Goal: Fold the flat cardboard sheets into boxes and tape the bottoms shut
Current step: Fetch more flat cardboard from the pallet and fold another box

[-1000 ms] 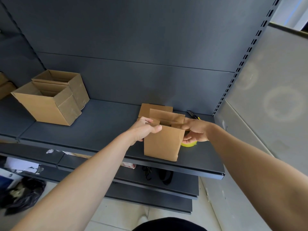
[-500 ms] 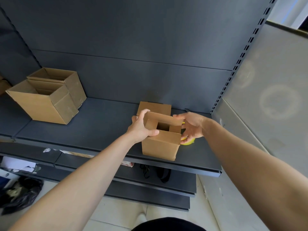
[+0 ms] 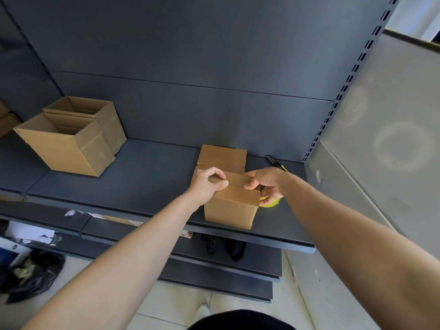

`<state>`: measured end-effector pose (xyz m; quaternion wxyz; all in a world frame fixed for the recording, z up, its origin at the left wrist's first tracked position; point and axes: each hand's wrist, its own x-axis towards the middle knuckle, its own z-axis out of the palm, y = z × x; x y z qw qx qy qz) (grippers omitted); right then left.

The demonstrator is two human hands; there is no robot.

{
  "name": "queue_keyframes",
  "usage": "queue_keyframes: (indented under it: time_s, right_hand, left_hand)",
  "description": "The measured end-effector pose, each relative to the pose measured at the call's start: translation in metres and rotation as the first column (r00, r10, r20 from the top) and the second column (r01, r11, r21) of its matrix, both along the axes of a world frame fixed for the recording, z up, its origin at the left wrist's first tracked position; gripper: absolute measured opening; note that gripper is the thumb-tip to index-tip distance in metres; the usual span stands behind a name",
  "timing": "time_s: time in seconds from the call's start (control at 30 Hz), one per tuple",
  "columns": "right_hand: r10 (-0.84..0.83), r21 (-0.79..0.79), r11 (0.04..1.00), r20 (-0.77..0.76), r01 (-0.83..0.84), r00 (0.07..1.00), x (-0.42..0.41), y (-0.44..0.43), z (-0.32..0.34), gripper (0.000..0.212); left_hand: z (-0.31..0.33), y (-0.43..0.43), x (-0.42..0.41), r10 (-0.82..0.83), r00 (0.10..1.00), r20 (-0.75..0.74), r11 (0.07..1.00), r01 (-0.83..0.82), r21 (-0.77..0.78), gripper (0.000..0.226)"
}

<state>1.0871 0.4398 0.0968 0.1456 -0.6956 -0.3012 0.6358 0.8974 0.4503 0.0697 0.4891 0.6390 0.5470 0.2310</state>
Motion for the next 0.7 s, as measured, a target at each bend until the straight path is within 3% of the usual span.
queue_keyframes:
  time_s: [0.13,0.23,0.3,0.33,0.37,0.43,0.5,0.6,0.63,0.7]
  right_hand:
    - [0.056,0.041,0.998,-0.063,-0.053,0.996,0.015,-0.002,-0.004,0.039]
    - [-0.167,0.183,0.965,-0.122,0.188,0.978,0.041,-0.004,-0.015,0.031]
    - [-0.272,0.352,0.907,0.068,0.232,0.96,0.053,-0.005,-0.026,0.026]
    - [-0.216,0.381,0.919,0.266,0.103,0.939,0.055,-0.008,-0.032,0.027]
    - [-0.08,0.328,0.941,0.46,-0.085,0.884,0.056,-0.011,-0.039,0.031]
    - [0.232,0.104,0.907,0.688,-0.409,0.688,0.054,-0.018,-0.057,0.049]
    - [0.38,-0.066,0.843,0.775,-0.533,0.505,0.052,-0.021,-0.067,0.058]
    - [0.424,-0.159,0.739,0.865,-0.654,0.268,0.052,-0.018,-0.069,0.042]
    - [0.423,-0.167,0.72,0.875,-0.674,0.235,0.053,-0.016,-0.068,0.038]
    - [0.411,-0.137,0.726,0.872,-0.674,0.265,0.057,-0.011,-0.063,0.035]
  left_hand:
    - [0.002,0.004,0.011,0.03,0.999,-0.04,0.999,-0.029,0.042,0.014]
    - [0.001,0.008,0.013,0.003,0.998,-0.059,0.998,0.001,0.063,0.014]
    - [-0.001,0.007,0.014,-0.009,0.998,-0.058,0.998,0.012,0.057,0.014]
    - [-0.001,0.007,0.014,-0.012,0.998,-0.061,0.998,0.015,0.053,0.015]
    - [-0.001,0.007,0.015,-0.016,0.997,-0.071,0.998,0.02,0.051,0.015]
    - [0.0,0.008,0.015,-0.028,0.995,-0.094,0.998,0.034,0.056,0.017]
    - [0.0,0.009,0.016,-0.033,0.994,-0.103,0.998,0.039,0.058,0.017]
    - [0.0,0.009,0.016,-0.034,0.993,-0.111,0.998,0.041,0.057,0.016]
    - [-0.001,0.01,0.016,-0.037,0.993,-0.109,0.997,0.043,0.056,0.016]
    - [-0.001,0.01,0.016,-0.037,0.993,-0.11,0.997,0.044,0.056,0.016]
